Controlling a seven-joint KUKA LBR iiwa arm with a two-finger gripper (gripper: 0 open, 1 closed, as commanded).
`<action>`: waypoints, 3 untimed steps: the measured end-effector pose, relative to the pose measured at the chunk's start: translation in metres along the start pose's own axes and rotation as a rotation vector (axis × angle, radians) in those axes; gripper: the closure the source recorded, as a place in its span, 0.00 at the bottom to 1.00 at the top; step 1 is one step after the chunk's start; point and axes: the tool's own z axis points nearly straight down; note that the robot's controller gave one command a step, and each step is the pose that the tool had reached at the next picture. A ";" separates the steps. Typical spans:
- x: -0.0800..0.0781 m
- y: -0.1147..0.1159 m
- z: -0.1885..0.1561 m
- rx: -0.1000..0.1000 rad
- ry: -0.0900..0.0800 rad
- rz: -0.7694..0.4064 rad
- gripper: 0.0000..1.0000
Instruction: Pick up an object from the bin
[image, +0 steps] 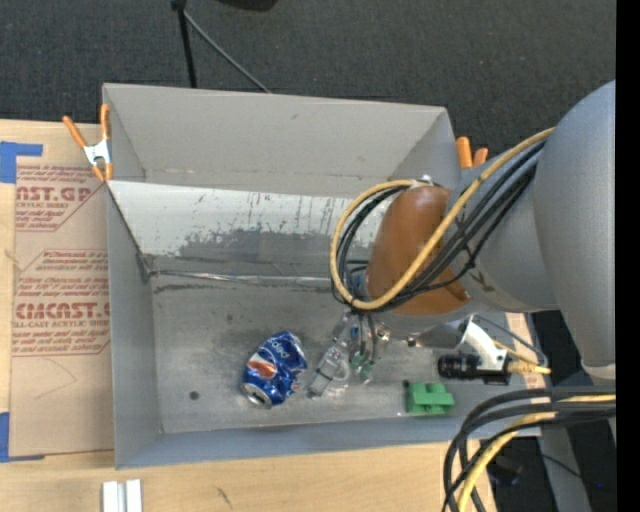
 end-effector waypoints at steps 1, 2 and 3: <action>0.004 -0.002 0.065 0.004 0.003 0.053 0.00; -0.007 -0.019 -0.022 -0.001 -0.003 -0.245 0.00; -0.064 -0.037 0.065 0.003 0.004 -0.129 0.00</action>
Offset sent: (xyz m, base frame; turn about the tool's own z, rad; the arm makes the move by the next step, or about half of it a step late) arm -0.0026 0.0010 -0.0615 0.0535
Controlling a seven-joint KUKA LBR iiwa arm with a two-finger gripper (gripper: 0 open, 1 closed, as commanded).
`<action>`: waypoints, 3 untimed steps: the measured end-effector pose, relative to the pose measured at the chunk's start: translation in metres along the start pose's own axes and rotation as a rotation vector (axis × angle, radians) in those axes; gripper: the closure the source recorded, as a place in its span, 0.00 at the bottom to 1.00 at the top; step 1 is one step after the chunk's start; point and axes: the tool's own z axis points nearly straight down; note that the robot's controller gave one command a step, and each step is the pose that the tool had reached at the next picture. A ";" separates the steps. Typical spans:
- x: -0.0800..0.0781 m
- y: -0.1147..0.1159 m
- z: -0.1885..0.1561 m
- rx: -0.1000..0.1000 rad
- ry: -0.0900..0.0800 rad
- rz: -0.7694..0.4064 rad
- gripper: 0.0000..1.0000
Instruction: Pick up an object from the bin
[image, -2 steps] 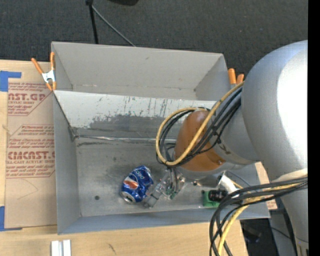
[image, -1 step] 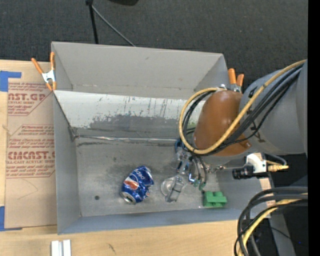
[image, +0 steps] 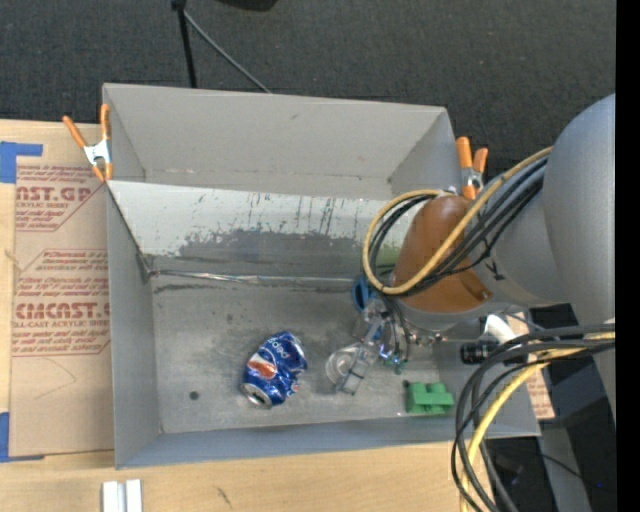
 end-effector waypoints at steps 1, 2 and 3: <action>0.000 0.003 -0.006 -0.004 -0.002 -0.004 1.00; -0.012 0.003 -0.147 -0.006 -0.012 0.010 1.00; -0.011 0.003 -0.142 -0.003 -0.006 0.010 0.00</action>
Offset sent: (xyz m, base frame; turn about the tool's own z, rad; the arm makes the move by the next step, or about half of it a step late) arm 0.0000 0.0000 0.0000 0.0000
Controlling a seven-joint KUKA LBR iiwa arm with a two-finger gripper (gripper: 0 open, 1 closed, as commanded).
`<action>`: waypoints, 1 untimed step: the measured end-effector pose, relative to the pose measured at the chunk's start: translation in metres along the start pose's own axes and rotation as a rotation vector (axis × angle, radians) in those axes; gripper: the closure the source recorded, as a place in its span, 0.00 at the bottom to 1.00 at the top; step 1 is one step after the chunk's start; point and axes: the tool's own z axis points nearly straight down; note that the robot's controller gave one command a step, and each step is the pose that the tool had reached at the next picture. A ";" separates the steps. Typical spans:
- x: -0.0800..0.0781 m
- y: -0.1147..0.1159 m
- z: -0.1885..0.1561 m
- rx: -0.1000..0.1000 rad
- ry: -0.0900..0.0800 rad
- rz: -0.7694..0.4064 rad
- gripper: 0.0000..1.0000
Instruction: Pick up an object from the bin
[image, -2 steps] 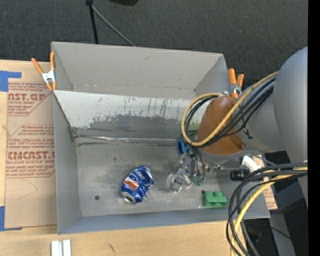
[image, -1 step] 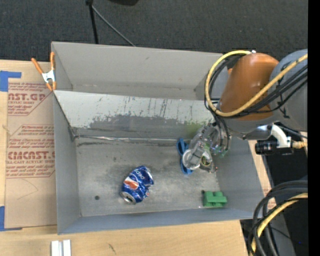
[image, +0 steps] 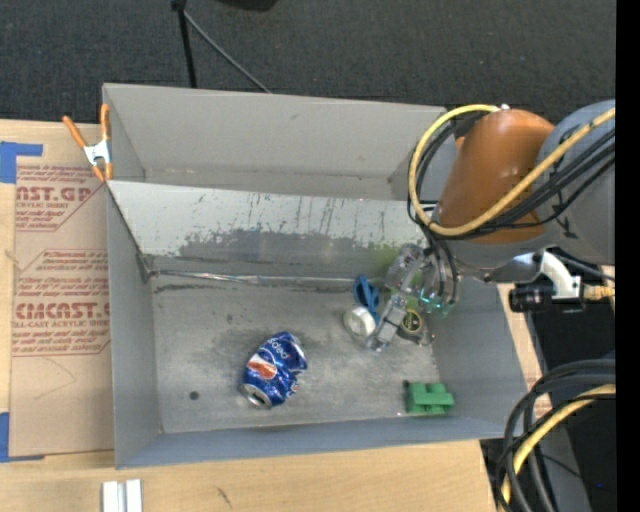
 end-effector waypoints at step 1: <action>-0.036 -0.038 0.105 -0.005 -0.006 -0.118 0.00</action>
Offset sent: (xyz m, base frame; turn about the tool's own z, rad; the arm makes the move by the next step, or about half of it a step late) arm 0.0120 -0.0599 -0.1231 -0.1204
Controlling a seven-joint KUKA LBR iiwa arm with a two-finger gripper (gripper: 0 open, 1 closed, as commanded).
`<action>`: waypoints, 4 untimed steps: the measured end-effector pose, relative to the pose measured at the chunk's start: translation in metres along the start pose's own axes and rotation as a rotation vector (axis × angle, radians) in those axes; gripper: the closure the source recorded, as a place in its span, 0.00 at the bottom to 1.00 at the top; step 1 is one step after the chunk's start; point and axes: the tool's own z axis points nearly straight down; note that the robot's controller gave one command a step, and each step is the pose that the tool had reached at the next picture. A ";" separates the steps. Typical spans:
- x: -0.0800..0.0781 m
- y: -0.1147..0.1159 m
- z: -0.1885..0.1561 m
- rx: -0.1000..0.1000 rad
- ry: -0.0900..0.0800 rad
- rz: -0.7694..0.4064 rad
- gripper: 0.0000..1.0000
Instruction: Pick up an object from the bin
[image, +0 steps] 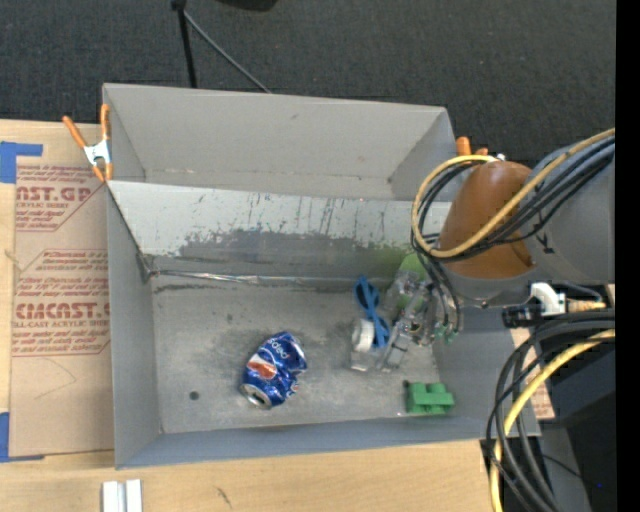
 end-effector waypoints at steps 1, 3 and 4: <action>-0.018 0.024 0.023 -0.030 -0.034 0.079 0.00; 0.045 -0.063 0.036 0.007 0.008 0.302 0.00; 0.043 -0.060 0.035 0.004 0.003 0.300 1.00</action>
Offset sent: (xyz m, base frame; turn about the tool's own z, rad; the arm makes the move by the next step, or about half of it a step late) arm 0.0091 -0.0002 -0.0363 0.1034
